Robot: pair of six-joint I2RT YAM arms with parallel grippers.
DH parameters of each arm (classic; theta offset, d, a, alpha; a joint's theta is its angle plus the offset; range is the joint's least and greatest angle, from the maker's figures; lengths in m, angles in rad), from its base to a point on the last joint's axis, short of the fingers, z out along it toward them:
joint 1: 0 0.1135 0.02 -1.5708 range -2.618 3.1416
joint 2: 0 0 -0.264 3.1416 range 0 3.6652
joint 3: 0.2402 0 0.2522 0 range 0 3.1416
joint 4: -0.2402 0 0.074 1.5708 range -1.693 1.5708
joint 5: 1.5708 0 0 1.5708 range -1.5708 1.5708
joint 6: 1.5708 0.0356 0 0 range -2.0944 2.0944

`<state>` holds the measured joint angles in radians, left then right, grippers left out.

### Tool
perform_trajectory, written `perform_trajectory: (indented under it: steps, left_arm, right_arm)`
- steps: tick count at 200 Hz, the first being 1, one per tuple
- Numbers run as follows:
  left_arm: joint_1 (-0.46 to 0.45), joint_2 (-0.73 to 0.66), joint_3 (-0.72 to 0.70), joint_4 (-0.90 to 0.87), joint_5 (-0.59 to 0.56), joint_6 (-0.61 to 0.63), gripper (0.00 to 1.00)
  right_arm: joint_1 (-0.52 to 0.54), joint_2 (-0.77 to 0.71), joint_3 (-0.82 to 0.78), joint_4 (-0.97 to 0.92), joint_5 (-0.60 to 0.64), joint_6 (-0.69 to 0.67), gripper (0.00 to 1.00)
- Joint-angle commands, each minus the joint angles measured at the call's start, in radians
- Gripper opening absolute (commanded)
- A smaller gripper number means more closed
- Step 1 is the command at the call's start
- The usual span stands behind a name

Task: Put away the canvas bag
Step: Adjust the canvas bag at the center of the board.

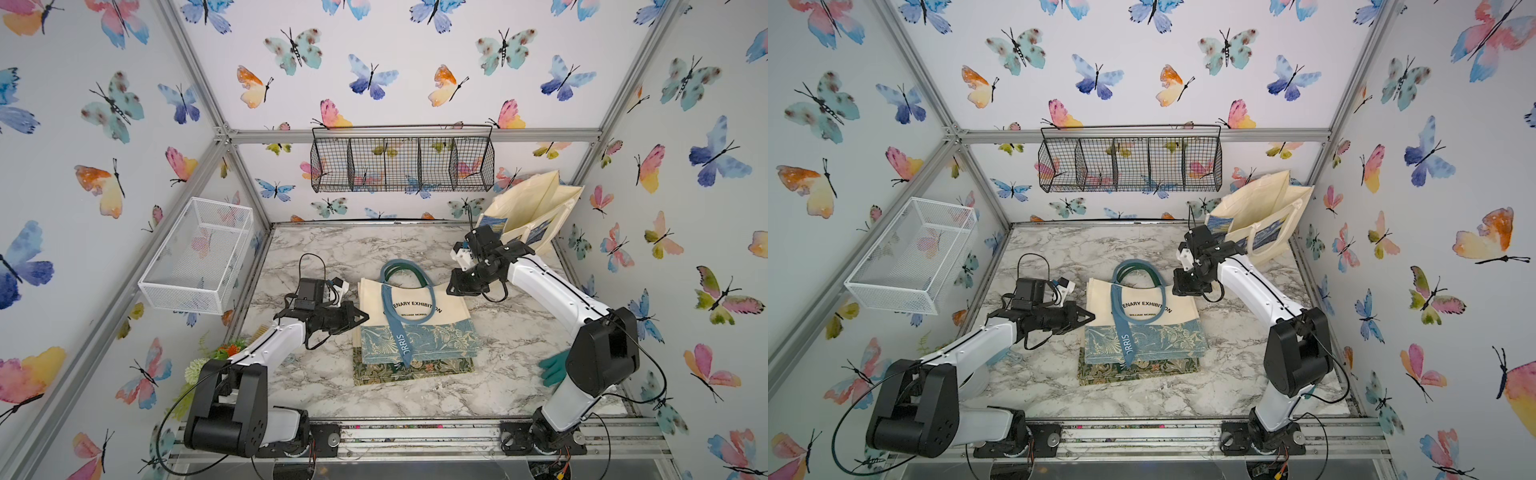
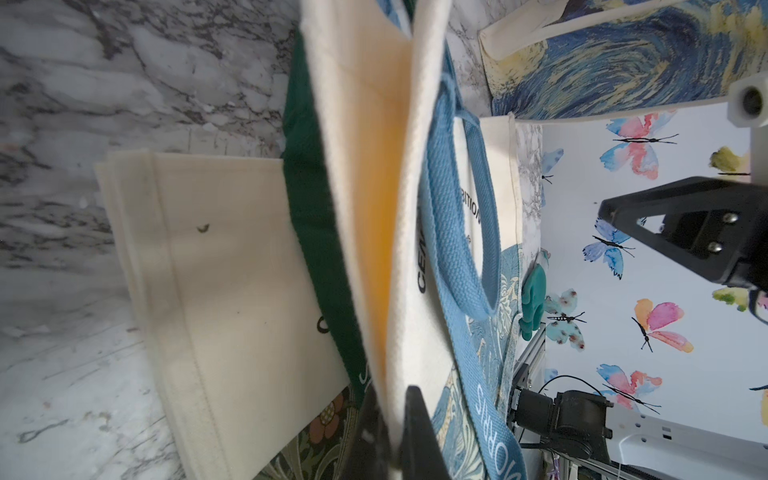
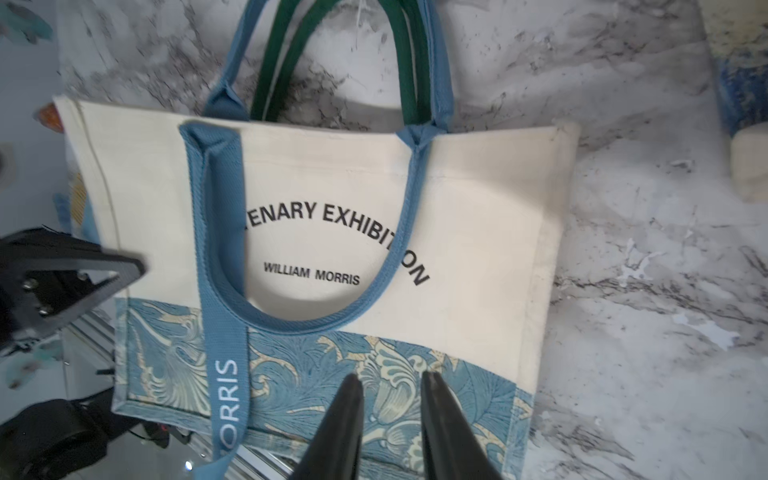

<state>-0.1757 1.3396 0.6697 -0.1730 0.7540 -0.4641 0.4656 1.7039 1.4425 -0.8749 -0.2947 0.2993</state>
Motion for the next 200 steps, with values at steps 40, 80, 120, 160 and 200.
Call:
perform_trajectory:
  steps: [40,80,120,160,200]
  left_arm:
    - [0.006,0.001,-0.053,0.029,0.013,0.015,0.00]
    - [0.007,0.034,-0.083,0.043,-0.023,0.022,0.00]
    - [0.006,0.028,-0.079,0.034,-0.066,0.011,0.00]
    - [0.006,0.032,-0.083,0.041,-0.060,0.000,0.00]
    - [0.006,0.037,-0.088,0.040,-0.064,0.002,0.00]
  right_arm:
    - [-0.025,0.028,-0.244,0.124,0.078,0.035,0.55]
    - [-0.042,0.016,-0.272,0.131,0.167,0.038,0.57]
    - [-0.049,0.017,-0.343,0.169,0.139,0.032,0.60]
    - [-0.056,0.058,-0.433,0.278,-0.005,0.053,0.60]
    - [-0.091,0.062,-0.507,0.360,-0.129,0.070,0.59]
